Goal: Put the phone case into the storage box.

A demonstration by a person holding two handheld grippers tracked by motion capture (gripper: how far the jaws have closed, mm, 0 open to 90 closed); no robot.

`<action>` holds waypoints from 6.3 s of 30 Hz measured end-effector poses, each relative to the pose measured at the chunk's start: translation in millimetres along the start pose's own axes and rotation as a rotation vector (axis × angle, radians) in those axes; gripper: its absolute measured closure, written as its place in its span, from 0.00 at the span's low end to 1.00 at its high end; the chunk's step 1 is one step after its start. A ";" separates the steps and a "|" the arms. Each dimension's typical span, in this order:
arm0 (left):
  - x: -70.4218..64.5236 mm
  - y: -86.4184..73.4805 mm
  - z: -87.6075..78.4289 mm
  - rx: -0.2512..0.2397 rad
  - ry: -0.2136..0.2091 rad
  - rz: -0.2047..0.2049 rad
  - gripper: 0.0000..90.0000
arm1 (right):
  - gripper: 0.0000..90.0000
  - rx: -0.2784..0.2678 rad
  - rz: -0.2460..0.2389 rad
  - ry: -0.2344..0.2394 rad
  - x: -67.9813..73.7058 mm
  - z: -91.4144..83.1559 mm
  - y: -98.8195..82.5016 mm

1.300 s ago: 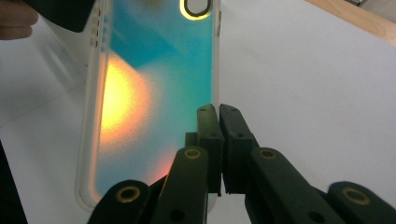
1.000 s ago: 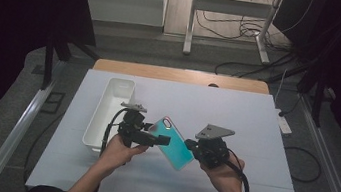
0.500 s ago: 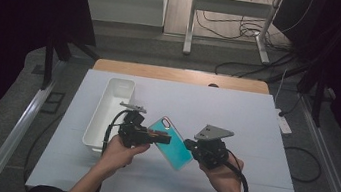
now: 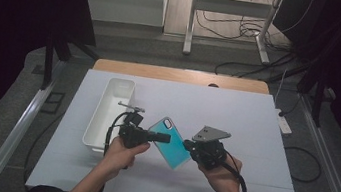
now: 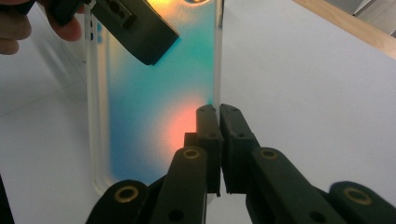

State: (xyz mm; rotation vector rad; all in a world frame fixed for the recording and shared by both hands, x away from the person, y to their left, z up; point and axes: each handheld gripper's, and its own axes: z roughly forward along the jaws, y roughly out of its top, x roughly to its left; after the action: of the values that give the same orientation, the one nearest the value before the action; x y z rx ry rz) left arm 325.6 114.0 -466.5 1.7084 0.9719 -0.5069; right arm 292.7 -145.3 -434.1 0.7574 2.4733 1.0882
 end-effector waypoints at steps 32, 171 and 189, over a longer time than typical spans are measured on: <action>-12.0 6.7 -23.4 0.042 0.100 0.185 0.94 | 0.00 -0.050 0.108 0.222 -9.8 -3.9 -2.4; -36.4 5.8 -21.9 0.004 0.268 0.280 0.92 | 0.95 -0.052 0.068 0.215 -2.2 1.5 3.3; -38.1 2.8 -20.1 -0.061 0.283 0.196 0.98 | 0.88 -0.046 0.049 0.217 4.3 8.2 2.4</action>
State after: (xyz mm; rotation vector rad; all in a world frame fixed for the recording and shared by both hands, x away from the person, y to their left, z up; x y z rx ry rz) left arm 303.3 118.8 -429.8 1.8280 0.9937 -0.1071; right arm 294.1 -136.7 -438.0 0.7232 2.6090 1.3032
